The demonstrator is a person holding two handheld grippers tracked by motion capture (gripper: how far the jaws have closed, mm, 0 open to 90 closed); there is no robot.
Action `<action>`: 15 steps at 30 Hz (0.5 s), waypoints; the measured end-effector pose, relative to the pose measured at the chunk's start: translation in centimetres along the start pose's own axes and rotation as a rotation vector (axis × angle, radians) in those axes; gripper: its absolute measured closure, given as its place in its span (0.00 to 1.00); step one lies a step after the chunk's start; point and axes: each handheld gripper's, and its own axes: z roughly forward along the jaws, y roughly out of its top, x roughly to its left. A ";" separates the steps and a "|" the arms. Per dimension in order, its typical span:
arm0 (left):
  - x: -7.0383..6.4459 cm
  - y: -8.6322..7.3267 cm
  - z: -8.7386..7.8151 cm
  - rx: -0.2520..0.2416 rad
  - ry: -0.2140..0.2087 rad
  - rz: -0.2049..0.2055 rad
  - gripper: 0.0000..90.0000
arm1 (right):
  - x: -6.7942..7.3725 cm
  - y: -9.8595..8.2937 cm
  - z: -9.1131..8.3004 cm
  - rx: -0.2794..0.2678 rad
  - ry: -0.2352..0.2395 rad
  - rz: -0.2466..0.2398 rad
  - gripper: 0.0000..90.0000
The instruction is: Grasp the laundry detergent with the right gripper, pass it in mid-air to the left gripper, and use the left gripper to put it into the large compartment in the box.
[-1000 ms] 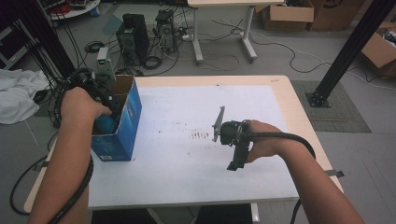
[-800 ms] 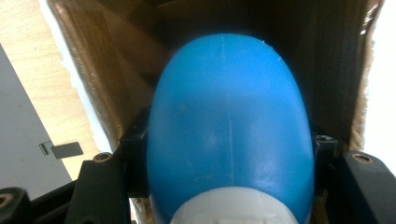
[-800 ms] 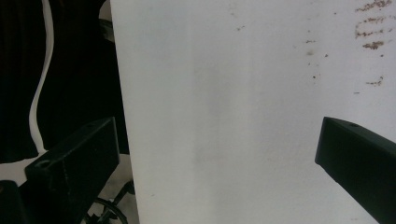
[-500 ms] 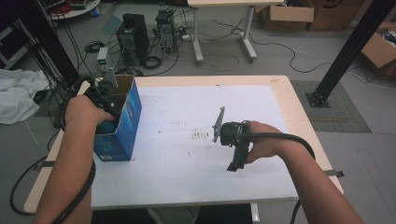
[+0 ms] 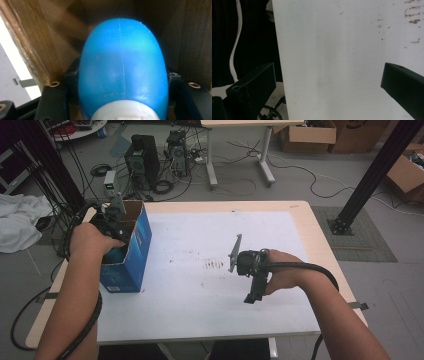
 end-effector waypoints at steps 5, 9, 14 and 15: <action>-0.2 0.0 -0.1 -0.026 -0.001 0.010 0.38 | 0.0 -0.1 0.0 0.002 -0.001 0.002 0.00; -0.3 -0.1 -0.6 -0.031 0.010 0.015 0.36 | 0.0 -0.2 0.0 0.000 0.001 0.004 0.00; -0.4 -0.1 -1.2 -0.036 0.016 0.010 0.33 | 0.0 -0.3 0.2 -0.004 0.003 0.005 0.00; -0.4 -0.2 -1.2 -0.038 0.015 0.010 0.33 | 0.1 -0.3 0.2 -0.006 0.005 0.007 0.00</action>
